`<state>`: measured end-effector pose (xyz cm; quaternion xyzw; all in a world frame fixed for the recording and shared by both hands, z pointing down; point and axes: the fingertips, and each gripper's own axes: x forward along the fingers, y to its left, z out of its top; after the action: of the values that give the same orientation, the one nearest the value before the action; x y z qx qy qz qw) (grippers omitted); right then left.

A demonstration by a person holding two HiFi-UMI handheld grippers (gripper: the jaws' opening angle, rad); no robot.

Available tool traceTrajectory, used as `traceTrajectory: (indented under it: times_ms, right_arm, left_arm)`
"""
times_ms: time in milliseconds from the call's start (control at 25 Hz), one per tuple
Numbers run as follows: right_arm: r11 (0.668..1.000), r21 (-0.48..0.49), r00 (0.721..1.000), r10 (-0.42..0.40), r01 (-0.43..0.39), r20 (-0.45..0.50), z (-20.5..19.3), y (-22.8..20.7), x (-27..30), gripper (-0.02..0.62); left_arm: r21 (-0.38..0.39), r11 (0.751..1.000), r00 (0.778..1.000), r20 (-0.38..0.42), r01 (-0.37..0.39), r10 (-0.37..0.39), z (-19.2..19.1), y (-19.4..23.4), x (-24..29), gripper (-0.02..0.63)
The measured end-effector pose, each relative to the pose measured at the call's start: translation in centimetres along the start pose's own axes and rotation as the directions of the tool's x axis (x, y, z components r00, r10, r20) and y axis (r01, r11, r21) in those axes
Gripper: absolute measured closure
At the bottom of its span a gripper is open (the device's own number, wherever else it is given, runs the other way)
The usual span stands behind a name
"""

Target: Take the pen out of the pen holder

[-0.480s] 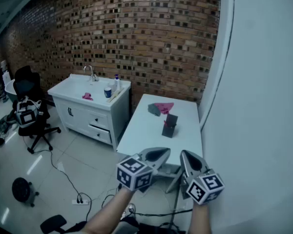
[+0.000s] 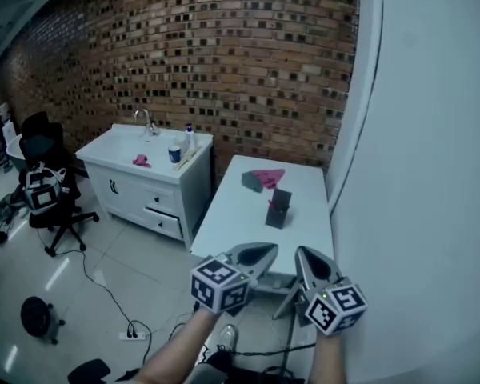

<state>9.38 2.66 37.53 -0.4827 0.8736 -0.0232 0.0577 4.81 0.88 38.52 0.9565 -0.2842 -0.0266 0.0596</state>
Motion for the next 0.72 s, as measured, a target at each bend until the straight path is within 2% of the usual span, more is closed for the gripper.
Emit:
traceTrajectory:
  times_ms: [720]
  right_arm:
    - [0.998,0.008,0.996,-0.054,0.054,-0.064,-0.3,-7.3,8.3,0.594]
  left_arm:
    - [-0.047,0.998,0.999,-0.021,0.033,-0.034,0.5,8.9,7.5,0.598]
